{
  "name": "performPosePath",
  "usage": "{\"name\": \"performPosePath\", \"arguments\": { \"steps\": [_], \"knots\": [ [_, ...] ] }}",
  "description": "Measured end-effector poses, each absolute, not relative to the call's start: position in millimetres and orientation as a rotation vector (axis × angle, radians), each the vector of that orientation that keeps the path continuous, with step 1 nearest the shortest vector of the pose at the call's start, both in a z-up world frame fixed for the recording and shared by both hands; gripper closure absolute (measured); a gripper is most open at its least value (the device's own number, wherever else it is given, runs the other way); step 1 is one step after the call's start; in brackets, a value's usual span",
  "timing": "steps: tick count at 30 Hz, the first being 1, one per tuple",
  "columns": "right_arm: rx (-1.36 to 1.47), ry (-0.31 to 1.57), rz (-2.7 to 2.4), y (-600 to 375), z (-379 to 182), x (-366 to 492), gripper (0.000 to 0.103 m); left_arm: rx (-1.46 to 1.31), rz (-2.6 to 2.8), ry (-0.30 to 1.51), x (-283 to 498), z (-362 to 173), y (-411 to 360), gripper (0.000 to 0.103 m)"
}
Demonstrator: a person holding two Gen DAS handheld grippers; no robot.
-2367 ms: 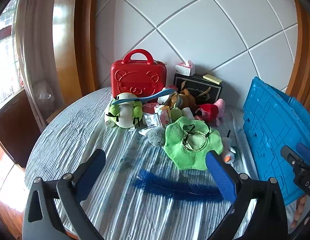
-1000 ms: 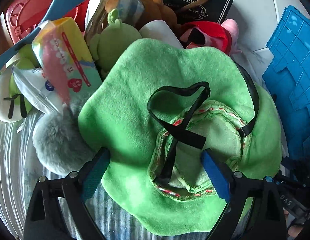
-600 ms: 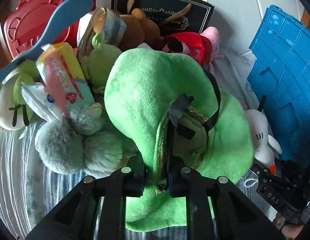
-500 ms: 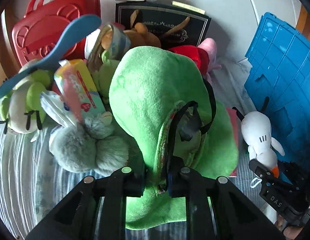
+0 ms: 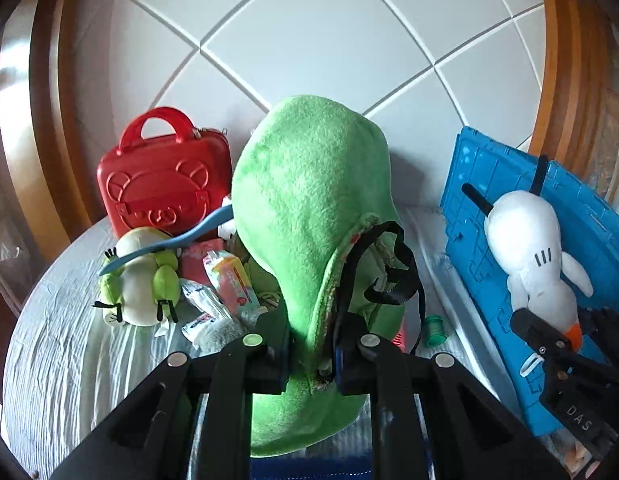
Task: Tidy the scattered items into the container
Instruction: 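Carry the hat and duck into the crate and open both tools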
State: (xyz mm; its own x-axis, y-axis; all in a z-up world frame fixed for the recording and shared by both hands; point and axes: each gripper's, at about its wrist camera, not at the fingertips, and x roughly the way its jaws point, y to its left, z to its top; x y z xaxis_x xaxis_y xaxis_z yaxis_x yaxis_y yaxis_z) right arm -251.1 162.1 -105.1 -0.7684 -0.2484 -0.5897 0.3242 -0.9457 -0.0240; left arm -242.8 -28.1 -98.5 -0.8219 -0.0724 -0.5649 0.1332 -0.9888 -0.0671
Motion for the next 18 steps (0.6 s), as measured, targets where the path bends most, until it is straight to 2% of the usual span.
{"name": "performPosePath", "arguments": {
  "steps": [10,18],
  "knots": [
    [0.638,0.193,-2.873,194.2,-20.6,-163.0,0.056,0.698,-3.058,0.124,-193.0,-44.6,2.9,0.088],
    [0.476,0.187,-3.056,289.2,26.3,-134.4,0.056,0.547,-3.205,0.066,-181.8,3.6,113.0,0.088]
  ]
}}
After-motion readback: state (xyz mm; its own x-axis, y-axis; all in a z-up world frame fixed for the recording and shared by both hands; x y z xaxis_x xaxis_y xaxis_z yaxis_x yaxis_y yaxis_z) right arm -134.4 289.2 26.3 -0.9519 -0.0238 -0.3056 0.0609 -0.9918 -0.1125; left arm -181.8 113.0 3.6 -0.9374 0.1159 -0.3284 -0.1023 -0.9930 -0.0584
